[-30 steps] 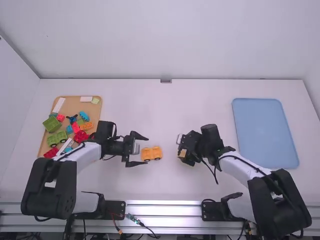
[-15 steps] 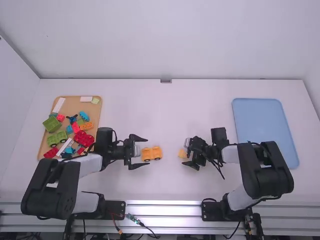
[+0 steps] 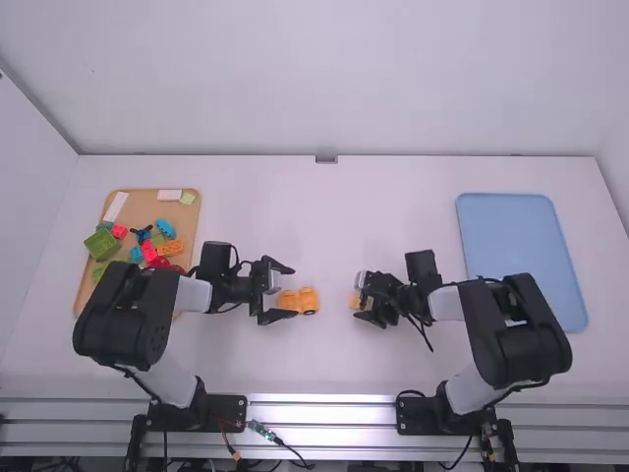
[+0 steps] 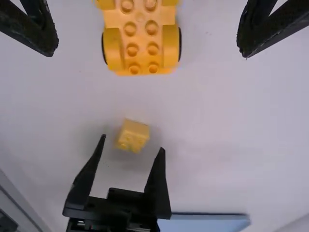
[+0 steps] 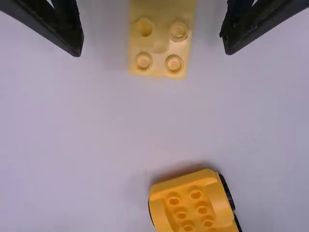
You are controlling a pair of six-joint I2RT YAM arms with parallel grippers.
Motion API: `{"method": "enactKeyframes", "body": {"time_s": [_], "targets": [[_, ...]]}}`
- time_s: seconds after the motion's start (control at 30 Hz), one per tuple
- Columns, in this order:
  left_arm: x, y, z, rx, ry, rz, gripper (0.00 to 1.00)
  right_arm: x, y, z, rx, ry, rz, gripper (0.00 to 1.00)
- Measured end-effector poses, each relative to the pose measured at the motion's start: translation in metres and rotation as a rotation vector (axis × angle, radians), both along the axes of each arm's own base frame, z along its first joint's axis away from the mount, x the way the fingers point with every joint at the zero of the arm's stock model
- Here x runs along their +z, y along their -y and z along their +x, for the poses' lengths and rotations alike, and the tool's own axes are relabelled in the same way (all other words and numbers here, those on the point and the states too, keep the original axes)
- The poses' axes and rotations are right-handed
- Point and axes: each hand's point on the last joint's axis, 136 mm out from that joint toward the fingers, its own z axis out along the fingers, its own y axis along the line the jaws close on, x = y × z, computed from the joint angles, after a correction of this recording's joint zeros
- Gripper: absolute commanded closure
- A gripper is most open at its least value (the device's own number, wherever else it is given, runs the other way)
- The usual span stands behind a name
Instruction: Assemble lego blocks to make yellow taxi
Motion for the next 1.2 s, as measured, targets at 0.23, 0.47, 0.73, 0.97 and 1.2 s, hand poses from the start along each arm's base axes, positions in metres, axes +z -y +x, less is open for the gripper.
{"method": "enactKeyframes", "body": {"time_s": [0.23,0.47,0.73,0.97,1.2], "targets": [[-0.005,0.001,0.007,-0.003,-0.038,0.001,0.01,-0.006,-0.001,0.002,-0.037,-0.016,-0.05,0.51],[-0.009,0.001,0.0,-0.033,-0.031,0.011,0.01,-0.008,0.002,0.004,-0.063,-0.02,-0.066,0.68],[-0.018,-0.001,-0.007,-0.041,0.0,0.048,0.01,-0.008,0.002,0.005,-0.069,-0.024,-0.065,0.79],[-0.029,0.009,-0.004,-0.041,0.02,0.128,0.01,-0.006,0.001,0.005,-0.064,-0.025,-0.053,0.8],[-0.043,0.01,0.0,0.011,-0.031,0.202,0.01,-0.003,-0.002,0.006,-0.055,-0.024,-0.037,0.82]]}}
